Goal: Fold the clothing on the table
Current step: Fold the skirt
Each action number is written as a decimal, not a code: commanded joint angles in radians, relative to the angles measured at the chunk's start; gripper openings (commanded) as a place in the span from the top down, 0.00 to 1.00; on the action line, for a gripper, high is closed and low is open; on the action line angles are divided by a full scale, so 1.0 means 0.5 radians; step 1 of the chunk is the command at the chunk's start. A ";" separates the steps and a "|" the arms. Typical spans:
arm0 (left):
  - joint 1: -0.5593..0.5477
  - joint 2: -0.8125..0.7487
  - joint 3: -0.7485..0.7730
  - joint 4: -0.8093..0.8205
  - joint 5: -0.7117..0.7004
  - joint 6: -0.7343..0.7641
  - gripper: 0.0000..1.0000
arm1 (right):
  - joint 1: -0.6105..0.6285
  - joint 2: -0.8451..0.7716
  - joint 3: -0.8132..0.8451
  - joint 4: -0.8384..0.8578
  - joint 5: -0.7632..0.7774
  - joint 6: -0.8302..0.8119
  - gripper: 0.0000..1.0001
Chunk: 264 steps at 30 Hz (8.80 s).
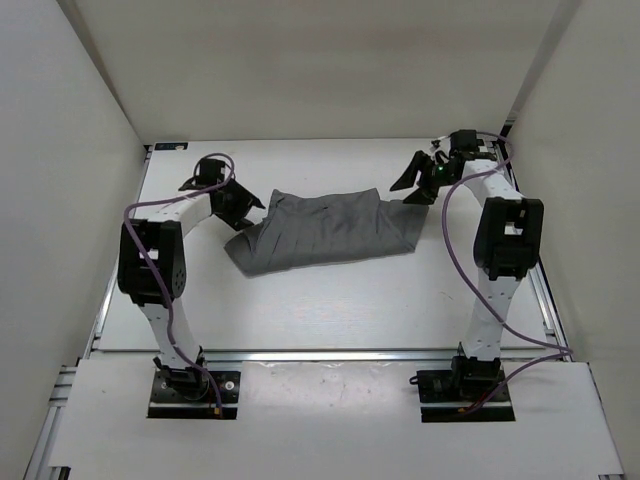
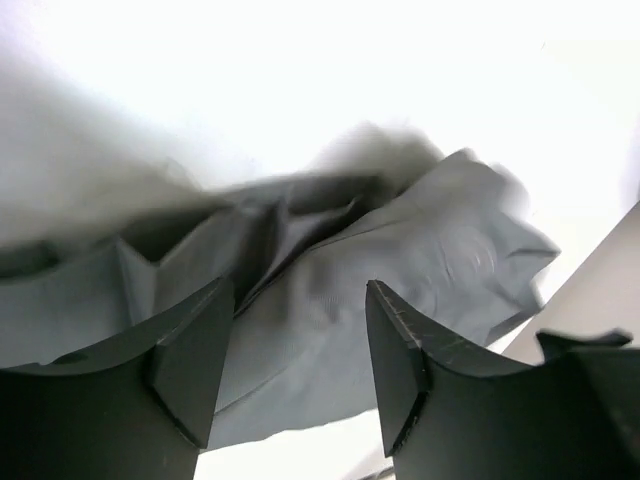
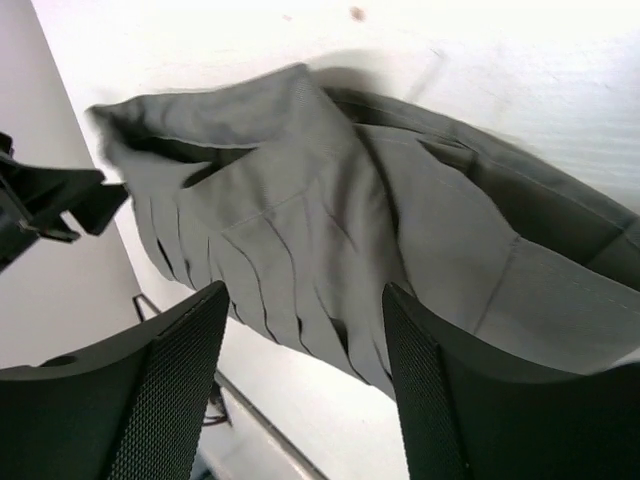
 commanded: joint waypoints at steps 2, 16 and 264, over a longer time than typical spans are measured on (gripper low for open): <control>-0.006 -0.202 0.257 0.007 -0.113 0.017 0.34 | 0.094 -0.372 0.108 0.093 0.033 -0.097 0.32; -0.558 -0.650 -0.191 0.068 -0.313 0.324 0.39 | 0.419 -0.609 -0.451 -0.109 0.135 -0.411 0.67; -0.482 -0.767 -1.154 0.132 -1.049 0.628 1.00 | 1.600 0.440 0.457 -0.091 0.359 0.500 0.67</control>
